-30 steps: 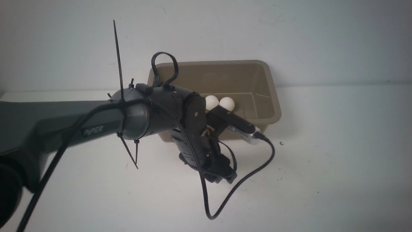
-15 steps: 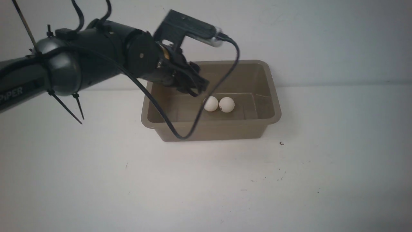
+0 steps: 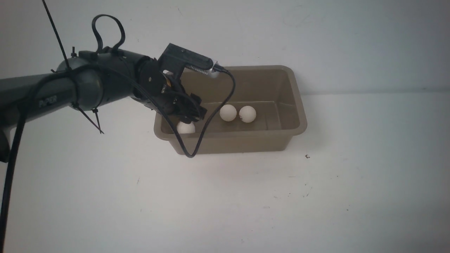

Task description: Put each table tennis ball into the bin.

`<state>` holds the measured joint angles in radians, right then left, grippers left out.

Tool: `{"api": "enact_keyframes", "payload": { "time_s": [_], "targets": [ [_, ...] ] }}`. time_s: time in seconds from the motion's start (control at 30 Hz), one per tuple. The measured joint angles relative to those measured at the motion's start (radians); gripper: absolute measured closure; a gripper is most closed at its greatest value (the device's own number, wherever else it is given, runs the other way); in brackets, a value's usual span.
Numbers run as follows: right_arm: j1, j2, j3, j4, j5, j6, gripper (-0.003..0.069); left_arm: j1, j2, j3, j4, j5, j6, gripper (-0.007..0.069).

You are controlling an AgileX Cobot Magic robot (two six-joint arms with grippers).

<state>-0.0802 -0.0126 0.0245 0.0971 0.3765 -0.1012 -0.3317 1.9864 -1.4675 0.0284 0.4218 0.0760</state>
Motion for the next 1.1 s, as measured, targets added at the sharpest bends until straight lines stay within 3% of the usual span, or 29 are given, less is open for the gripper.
{"api": "enact_keyframes", "payload": {
  "time_s": [0.2, 0.33, 0.53, 0.77, 1.1],
  "targets": [
    [0.0, 0.0, 0.0, 0.0, 0.0, 0.0, 0.0673, 0.0, -0.045, 0.001, -0.001, 0.057, 0.008, 0.0095],
    [0.0, 0.0, 0.0, 0.0, 0.0, 0.0, 0.0673, 0.002, -0.213, 0.06, -0.001, 0.098, 0.016, 0.0145],
    [0.0, 0.0, 0.0, 0.0, 0.0, 0.0, 0.0673, 0.015, -0.536, 0.356, -0.001, 0.06, 0.035, 0.0193],
    [0.0, 0.0, 0.0, 0.0, 0.0, 0.0, 0.0673, 0.038, -0.811, 0.63, 0.006, 0.036, 0.037, 0.0198],
    [0.0, 0.0, 0.0, 0.0, 0.0, 0.0, 0.0673, 0.181, -1.406, 1.01, 0.03, 0.055, 0.005, 0.0198]
  ]
}}
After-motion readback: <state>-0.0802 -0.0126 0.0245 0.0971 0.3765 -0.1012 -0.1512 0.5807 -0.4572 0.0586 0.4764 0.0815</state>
